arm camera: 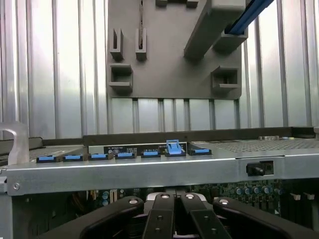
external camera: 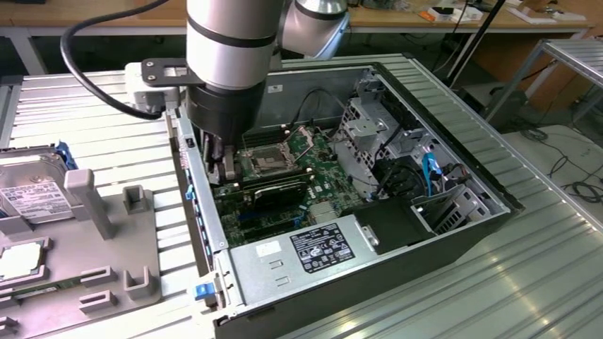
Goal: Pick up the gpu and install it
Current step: 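Press down on the gpu until it lock into place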
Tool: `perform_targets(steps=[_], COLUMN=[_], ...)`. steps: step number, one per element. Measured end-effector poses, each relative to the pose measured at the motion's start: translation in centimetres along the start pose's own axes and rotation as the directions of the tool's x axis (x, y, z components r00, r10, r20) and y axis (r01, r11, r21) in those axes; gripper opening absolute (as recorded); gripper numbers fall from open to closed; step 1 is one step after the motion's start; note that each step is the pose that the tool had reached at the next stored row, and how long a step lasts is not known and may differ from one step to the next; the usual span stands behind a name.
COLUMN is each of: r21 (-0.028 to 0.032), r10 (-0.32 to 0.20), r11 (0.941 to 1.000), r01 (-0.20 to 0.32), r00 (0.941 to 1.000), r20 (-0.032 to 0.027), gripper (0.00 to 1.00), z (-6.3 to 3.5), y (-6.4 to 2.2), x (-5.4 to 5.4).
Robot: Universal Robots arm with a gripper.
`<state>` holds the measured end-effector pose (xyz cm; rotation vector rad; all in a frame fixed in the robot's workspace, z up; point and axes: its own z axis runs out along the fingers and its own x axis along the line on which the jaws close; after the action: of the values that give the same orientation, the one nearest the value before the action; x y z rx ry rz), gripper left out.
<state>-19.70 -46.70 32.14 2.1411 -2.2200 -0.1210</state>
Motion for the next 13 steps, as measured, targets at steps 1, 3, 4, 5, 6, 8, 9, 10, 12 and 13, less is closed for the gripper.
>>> perform_targets(steps=[1, 3, 4, 5, 6, 8, 9, 10, 12, 13], r21=[0.0003, 0.0008, 0.0011, 0.0013, 0.0015, 0.0017, 0.0017, 0.0018, 0.0016, 0.0017], r10=[0.000, 0.000, 0.000, 0.001, 0.001, 0.001, 0.002, 0.002, 0.002, 0.002], r11=[1.0000, 1.0000, 1.0000, 1.0000, 1.0000, 1.0000, 1.0000, 1.0000, 1.0000, 1.0000], r01=[0.000, 0.000, 0.000, -0.001, -0.001, -0.001, -0.002, -0.002, -0.002, -0.002], r00=[1.0000, 1.0000, 1.0000, 1.0000, 0.9999, 0.9999, 0.9999, 0.9998, 0.9998, 0.9998], r20=[-0.0016, -0.0038, -0.0047, -0.0071, -0.0125, -0.0164, -0.0169, -0.0174, -0.0181, -0.0180], gripper=[0.11, 0.11, 0.11, 0.11, 0.11, 0.11, 0.11, 0.11, 0.11, 0.11], z=[0.08, 0.30, 0.47, 0.58, 0.71, 0.73, 0.75, 0.79, 0.85, 0.90], y=[-0.01, -0.03, -0.05, -0.05, -0.07, -0.07, -0.07, -0.06, -0.04, -0.04], x=[0.00, 0.01, 0.01, 0.01, 0.01, 0.02, 0.02, 0.01, 0.02, 0.02])
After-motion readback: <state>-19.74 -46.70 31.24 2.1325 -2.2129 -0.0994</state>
